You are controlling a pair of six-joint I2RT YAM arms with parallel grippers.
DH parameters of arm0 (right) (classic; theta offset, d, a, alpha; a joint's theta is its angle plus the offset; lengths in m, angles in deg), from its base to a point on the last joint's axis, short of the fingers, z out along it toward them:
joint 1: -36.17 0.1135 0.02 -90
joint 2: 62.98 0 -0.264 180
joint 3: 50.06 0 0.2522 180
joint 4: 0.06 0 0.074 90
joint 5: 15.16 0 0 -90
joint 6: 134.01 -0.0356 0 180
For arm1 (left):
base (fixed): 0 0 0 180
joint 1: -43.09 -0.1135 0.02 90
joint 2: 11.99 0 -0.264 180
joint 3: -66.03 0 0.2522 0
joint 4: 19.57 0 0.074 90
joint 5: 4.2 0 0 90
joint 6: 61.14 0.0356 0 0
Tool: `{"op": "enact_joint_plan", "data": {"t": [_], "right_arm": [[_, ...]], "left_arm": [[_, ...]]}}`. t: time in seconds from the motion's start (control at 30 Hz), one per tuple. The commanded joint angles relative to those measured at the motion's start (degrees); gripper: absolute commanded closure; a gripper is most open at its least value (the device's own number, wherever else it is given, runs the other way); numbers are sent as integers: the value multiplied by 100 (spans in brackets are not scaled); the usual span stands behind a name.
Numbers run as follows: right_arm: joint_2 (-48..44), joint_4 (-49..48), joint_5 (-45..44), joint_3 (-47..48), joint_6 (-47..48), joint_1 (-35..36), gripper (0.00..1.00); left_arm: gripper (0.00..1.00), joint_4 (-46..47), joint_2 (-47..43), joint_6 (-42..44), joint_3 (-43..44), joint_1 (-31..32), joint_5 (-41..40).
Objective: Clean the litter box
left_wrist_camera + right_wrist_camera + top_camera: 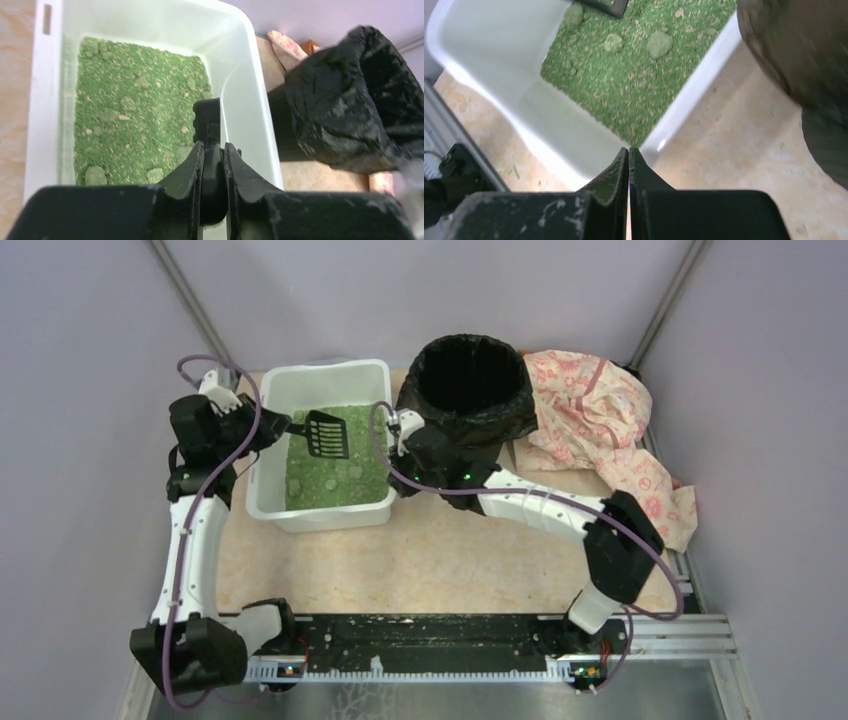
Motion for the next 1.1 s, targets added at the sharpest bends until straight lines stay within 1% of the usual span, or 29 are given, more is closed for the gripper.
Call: {"op": "enact_joint_plan", "data": {"t": [0.0, 0.07, 0.13, 0.23, 0.37, 0.43, 0.53, 0.6, 0.63, 0.7, 0.73, 0.77, 0.83, 0.9, 1.07], "right_arm": [[-1398, -306, -49, -509, -44, 73, 100], [-1778, -131, -108, -573, 60, 74, 100], [-2063, 146, -237, -508, 279, 68, 100], [-2356, 263, -263, -462, 485, -60, 100], [-2492, -2, 161, -653, 352, -575, 100], [-2471, -126, 110, -795, 530, -722, 100], [-2410, 129, -382, -833, 723, -832, 100], [-2389, 393, -484, -784, 475, -947, 100], [-2405, 492, -403, -749, 294, -997, 100], [-2313, 871, -137, -432, 44, -1026, 100], [-2209, 1182, 72, -168, 2, -1032, 100], [-2040, 1701, 234, 164, -16, -1031, 100], [-1724, 2375, 350, 712, 34, -1030, 100], [-1562, 2548, 490, 901, 139, -1031, 100], [-1219, 2395, 647, 902, 250, -1033, 100]], "left_arm": [[100, 68, 615, 86, 540, -49, -469], [100, -8, 1011, 65, 718, -55, -451], [100, 88, 1263, -45, 792, -58, -251], [100, 679, 1309, -350, 636, -53, -120], [100, 1119, 1262, -301, 649, -50, -109], [100, 1439, 1140, -205, 481, -52, -99], [100, 1897, 910, -241, 127, -50, -312], [100, 2349, 829, -447, -160, -56, -334], [100, 2651, 814, -505, -326, -56, -380], [100, 2915, 804, -674, -619, -54, -679], [100, 2966, 794, -684, -720, -57, -815], [100, 2894, 803, -696, -764, -54, -999], [100, 2658, 874, -668, -758, -58, -1220], [100, 2555, 959, -554, -679, -56, -1364], [100, 2559, 1456, -289, -356, -55, -1572]]}}
